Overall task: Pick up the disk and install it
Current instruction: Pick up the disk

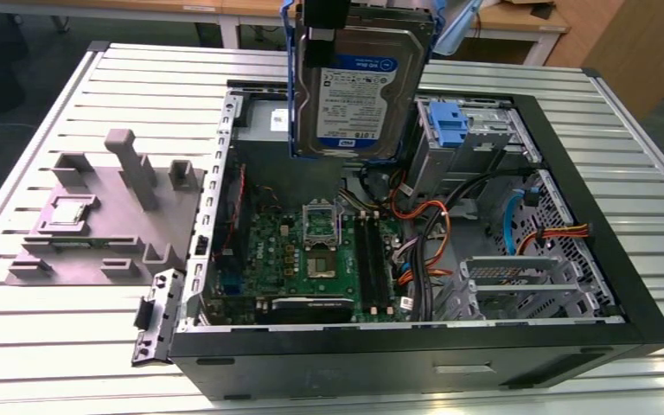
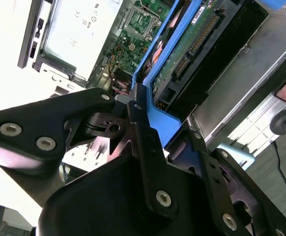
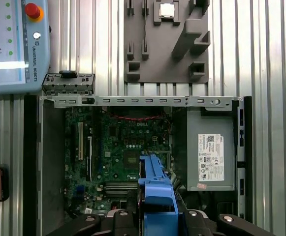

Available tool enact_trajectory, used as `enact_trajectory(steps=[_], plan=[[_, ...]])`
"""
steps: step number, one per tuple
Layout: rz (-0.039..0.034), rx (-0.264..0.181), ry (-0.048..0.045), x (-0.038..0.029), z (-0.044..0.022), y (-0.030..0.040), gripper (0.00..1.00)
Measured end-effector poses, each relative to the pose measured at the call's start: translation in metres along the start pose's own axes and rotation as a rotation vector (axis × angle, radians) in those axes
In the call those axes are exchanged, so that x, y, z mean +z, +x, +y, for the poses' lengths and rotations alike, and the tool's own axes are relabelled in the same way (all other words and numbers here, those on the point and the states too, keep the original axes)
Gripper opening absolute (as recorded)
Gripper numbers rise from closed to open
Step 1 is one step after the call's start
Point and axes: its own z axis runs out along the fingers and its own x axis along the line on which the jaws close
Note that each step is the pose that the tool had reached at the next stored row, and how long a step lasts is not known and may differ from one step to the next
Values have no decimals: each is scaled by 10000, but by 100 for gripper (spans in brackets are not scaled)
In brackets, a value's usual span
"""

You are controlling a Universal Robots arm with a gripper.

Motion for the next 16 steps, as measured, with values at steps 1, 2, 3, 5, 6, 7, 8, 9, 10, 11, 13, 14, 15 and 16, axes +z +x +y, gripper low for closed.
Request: enact_trajectory(steps=[1,2,3,5,6,7,8,9,10,11,13,14,15,16], plan=[[0,0,1,0,-3,0,37],[0,0,0,0,-7,0,37],[0,0,0,0,-10,0,37],[0,0,1,0,-17,0,37],[0,0,0,0,-20,-1,37],[0,0,0,-1,-23,-1,37],[0,0,0,-1,-26,-1,37],[0,0,0,-1,-29,-1,37],[0,0,0,-1,-33,-1,37],[0,0,1,-1,-36,-1,37],[0,0,0,-1,-43,-1,37],[0,0,0,-1,-46,-1,37],[0,0,1,-1,-49,-1,37],[1,0,0,-1,-52,-1,37]])
